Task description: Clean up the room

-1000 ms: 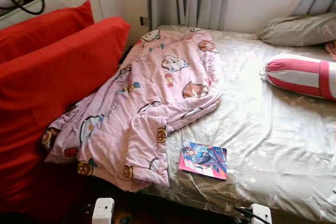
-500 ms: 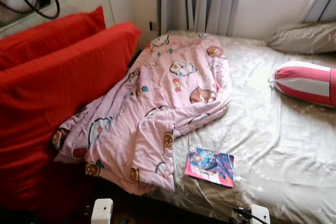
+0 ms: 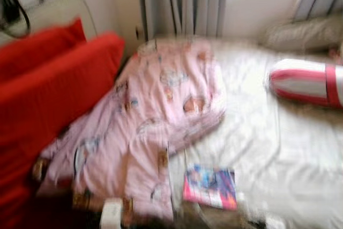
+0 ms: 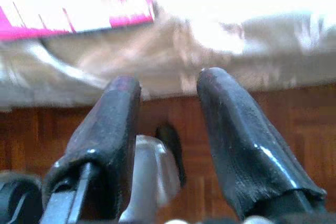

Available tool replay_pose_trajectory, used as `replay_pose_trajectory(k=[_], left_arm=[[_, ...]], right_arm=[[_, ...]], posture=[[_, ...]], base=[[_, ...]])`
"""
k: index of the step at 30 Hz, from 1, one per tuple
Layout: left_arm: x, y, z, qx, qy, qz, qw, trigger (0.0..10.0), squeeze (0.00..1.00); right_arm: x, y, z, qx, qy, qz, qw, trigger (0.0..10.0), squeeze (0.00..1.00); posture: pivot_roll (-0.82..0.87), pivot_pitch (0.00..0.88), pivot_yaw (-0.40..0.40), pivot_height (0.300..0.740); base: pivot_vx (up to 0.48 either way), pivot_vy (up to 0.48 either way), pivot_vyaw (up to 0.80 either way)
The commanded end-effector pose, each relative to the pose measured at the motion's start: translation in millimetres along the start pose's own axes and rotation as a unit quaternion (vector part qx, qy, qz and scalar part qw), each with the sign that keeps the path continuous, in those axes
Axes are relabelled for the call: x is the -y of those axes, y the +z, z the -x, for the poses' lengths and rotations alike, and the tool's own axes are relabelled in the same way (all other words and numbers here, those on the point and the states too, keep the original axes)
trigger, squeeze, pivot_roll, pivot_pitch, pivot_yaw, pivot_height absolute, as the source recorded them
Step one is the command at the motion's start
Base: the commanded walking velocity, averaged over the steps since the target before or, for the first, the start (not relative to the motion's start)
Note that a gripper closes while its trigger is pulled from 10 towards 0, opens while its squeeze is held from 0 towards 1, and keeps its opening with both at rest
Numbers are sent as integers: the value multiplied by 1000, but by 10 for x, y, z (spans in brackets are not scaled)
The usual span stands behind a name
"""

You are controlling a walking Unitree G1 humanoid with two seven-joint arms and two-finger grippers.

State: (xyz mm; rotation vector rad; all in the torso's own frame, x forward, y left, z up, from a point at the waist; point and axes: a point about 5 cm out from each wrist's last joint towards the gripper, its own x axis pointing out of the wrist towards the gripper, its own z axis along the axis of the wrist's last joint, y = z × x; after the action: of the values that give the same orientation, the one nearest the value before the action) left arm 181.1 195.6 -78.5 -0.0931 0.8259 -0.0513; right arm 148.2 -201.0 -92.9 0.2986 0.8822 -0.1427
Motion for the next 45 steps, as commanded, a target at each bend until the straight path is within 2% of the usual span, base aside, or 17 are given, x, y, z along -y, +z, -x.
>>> replay_pose_trajectory(k=[1,5,7,8,10,11,12,16,19,21,23,26,27,33,38,41,45], left_arm=[[-62,-107,43,-20,11,-3,1000,10000,0],[-66,-62,36,-4,15,0,1000,10000,0],[-69,54,12,25,16,9,1000,10000,0],[-82,207,-11,61,18,18,998,10000,0],[-104,362,-23,98,20,27,995,10000,0],[-104,362,-23,98,20,27,995,10000,0],[-135,514,-20,135,19,27,990,10000,0],[-167,629,1,170,19,31,985,10000,0],[-152,682,36,204,7,21,979,10000,0],[-139,717,56,222,-1,18,975,10000,0],[-108,778,91,249,-14,8,968,10000,0],[-74,856,108,271,-13,4,962,10000,0],[-69,938,127,291,-10,9,957,10000,0],[-75,1109,208,332,-14,7,943,10000,0],[-120,1198,271,352,-6,7,936,10000,0],[-129,1225,283,353,-7,3,936,10000,0],[-120,1218,257,346,-8,4,938,10000,0]], right_arm=[[-76,6,-19,3,7,-3,1000,10000,0],[-82,27,-23,11,8,-7,1000,10000,0],[-89,76,-29,27,12,-9,1000,10000,0],[-96,143,-41,41,15,-7,999,10000,0],[-105,214,-50,58,20,1,998,10000,0],[-105,214,-50,58,20,1,998,10000,0],[-121,313,-61,82,27,8,996,10000,0],[-151,447,-68,117,41,13,992,10000,0],[-169,662,-61,172,42,42,983,10000,0],[-178,755,-54,197,43,42,979,10000,0],[-270,900,-16,248,77,49,965,10000,0],[-345,974,30,276,100,85,952,10000,0],[-340,1046,57,297,94,76,947,10000,0],[-309,1195,116,336,73,49,938,10000,0],[-324,1161,144,338,68,43,938,10000,0],[-413,1157,174,343,77,53,935,10000,0],[-434,1182,201,350,71,49,933,10000,0]], posture=[[38,0,-4,740],[36,0,-3,740],[37,0,-2,740],[34,0,0,740],[33,0,0,740],[33,0,0,740],[34,0,0,740],[30,0,4,740],[23,0,7,740],[12,0,8,740],[19,0,14,740],[42,0,14,740],[37,11,15,740],[32,29,10,740],[37,19,4,740],[32,9,1,740],[18,0,-4,740]], base=[[0,0,0],[0,0,0],[0,0,0],[0,0,0],[0,0,0],[0,0,0],[0,0,0],[0,0,0],[0,0,0],[0,0,0],[0,0,0],[0,0,0],[0,0,0],[0,0,0],[0,0,0],[0,0,0],[0,0,0]])
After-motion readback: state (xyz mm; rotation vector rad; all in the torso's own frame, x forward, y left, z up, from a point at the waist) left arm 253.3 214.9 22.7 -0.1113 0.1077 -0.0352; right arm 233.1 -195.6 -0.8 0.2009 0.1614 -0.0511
